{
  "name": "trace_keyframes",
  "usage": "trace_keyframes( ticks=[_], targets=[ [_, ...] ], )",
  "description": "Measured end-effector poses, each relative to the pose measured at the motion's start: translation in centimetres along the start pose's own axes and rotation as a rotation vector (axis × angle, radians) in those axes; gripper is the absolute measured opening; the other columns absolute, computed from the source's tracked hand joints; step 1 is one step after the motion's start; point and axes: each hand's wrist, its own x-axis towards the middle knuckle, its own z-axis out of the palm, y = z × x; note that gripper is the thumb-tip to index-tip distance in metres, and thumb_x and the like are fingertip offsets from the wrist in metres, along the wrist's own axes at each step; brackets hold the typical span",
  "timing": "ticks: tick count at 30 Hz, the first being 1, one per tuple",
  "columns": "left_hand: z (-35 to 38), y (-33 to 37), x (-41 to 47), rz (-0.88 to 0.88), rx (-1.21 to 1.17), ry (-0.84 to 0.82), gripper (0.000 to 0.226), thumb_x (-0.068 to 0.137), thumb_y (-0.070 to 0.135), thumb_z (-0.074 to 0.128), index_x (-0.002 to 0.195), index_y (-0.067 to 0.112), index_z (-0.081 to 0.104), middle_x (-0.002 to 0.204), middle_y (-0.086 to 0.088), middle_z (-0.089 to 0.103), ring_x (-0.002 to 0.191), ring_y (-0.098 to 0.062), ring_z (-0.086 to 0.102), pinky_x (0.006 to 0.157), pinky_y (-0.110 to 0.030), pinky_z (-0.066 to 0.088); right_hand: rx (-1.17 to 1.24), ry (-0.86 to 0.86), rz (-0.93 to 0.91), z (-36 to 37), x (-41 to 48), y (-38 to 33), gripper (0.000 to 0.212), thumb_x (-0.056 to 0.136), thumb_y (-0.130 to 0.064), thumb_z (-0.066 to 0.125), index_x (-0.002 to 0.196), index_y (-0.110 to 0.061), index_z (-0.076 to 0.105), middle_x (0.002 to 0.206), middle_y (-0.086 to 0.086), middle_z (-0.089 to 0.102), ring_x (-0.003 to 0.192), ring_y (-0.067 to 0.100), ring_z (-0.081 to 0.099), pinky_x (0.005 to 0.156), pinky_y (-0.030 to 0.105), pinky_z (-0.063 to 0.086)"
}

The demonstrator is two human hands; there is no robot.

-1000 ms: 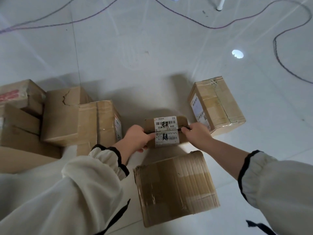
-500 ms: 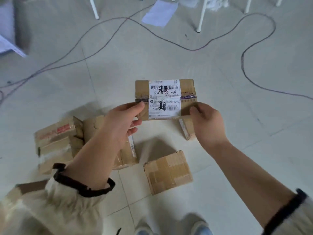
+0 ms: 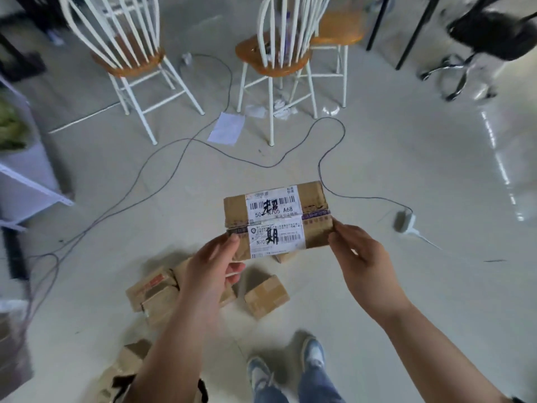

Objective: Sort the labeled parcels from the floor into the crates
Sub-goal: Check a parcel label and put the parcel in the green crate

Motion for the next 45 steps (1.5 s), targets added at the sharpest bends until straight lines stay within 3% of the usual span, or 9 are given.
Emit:
trace_keyframes(
  ticks=[5,11,15,17,22,26,31,37,45],
  targets=[
    [0.4,2.2,-3.6,-0.146,-0.214,0.002,0.005,0.089,0.025,0.060,0.090,0.020,0.063,0.083,-0.005,0.061,0.062,-0.016,0.052,0.060,-0.029,0.041,0.011,0.051,0.005,-1.2,-3.6,-3.0,0.026,0.095,-0.010,0.049,0.110,-0.023,0.066,0.087,-0.001,0.060,0.078,0.009,0.054,0.068,0.005,0.038],
    [-0.1,4.9,-5.1,-0.068,-0.246,-0.017,0.008,0.091,0.025,0.058,0.093,0.018,0.061,0.082,-0.003,0.058,0.068,-0.018,0.049,0.062,-0.027,0.040,-0.035,0.104,-0.036,-1.4,-4.2,-5.7,0.026,0.096,-0.012,0.047,0.109,-0.022,0.067,0.077,-0.001,0.051,0.069,0.008,0.049,0.063,0.011,0.035],
    [-0.3,7.2,-5.4,0.095,-0.140,-0.111,0.006,0.090,0.025,0.059,0.088,0.020,0.062,0.077,0.001,0.055,0.065,-0.016,0.048,0.064,-0.028,0.041,-0.021,0.147,-0.036,-2.6,-5.5,-7.3,0.026,0.096,-0.015,0.046,0.085,-0.033,0.061,0.073,-0.003,0.048,0.063,0.006,0.043,0.059,0.014,0.034],
    [-0.3,8.1,-5.7,0.145,-0.074,-0.164,0.008,0.090,0.026,0.059,0.084,0.021,0.062,0.076,0.002,0.055,0.064,-0.016,0.049,0.063,-0.028,0.041,-0.009,0.214,-0.018,-2.5,-7.0,-7.7,0.022,0.096,-0.016,0.047,0.095,-0.029,0.065,0.076,-0.005,0.050,0.066,0.004,0.046,0.061,0.012,0.036],
    [1.6,9.2,-7.8,0.141,0.024,-0.425,0.013,0.089,0.021,0.059,0.077,0.020,0.061,0.059,0.008,0.059,0.062,-0.016,0.050,0.060,-0.027,0.038,0.153,0.489,0.073,-2.7,-12.3,-8.1,0.031,0.096,-0.015,0.049,0.123,-0.024,0.060,0.097,-0.006,0.059,0.089,0.002,0.057,0.068,0.003,0.039],
    [4.7,8.2,-11.7,0.214,0.116,-0.652,0.008,0.089,0.020,0.059,0.083,0.019,0.064,0.072,0.002,0.059,0.060,-0.015,0.048,0.059,-0.027,0.037,0.224,0.702,0.096,-5.1,-18.2,-7.6,0.031,0.095,-0.014,0.050,0.124,-0.019,0.061,0.104,-0.002,0.060,0.091,-0.007,0.057,0.069,0.000,0.039],
    [10.3,4.3,-21.0,0.242,0.257,-0.953,0.010,0.090,0.026,0.059,0.084,0.020,0.065,0.075,0.002,0.056,0.060,-0.014,0.043,0.059,-0.027,0.040,0.205,1.014,0.182,-9.2,-30.0,-6.0,0.036,0.093,-0.019,0.054,0.129,-0.020,0.057,0.088,-0.007,0.054,0.078,-0.008,0.055,0.069,0.004,0.041],
    [15.5,-4.8,-37.6,0.213,0.381,-1.306,0.008,0.092,0.024,0.058,0.088,0.019,0.063,0.073,0.003,0.054,0.058,-0.013,0.038,0.059,-0.026,0.038,0.149,1.376,0.303,-13.0,-48.6,-3.2,0.037,0.092,-0.018,0.056,0.127,-0.030,0.057,0.099,0.000,0.061,0.097,0.011,0.064,0.079,0.009,0.043],
    [14.6,-21.8,-60.3,0.046,0.611,-1.747,0.008,0.093,0.023,0.056,0.088,0.019,0.061,0.073,0.000,0.056,0.055,-0.012,0.036,0.056,-0.025,0.034,0.105,1.785,0.561,-10.8,-74.7,-1.8,0.040,0.094,-0.015,0.053,0.115,-0.049,0.053,0.097,-0.012,0.061,0.085,-0.002,0.057,0.074,0.009,0.042]
  ],
)
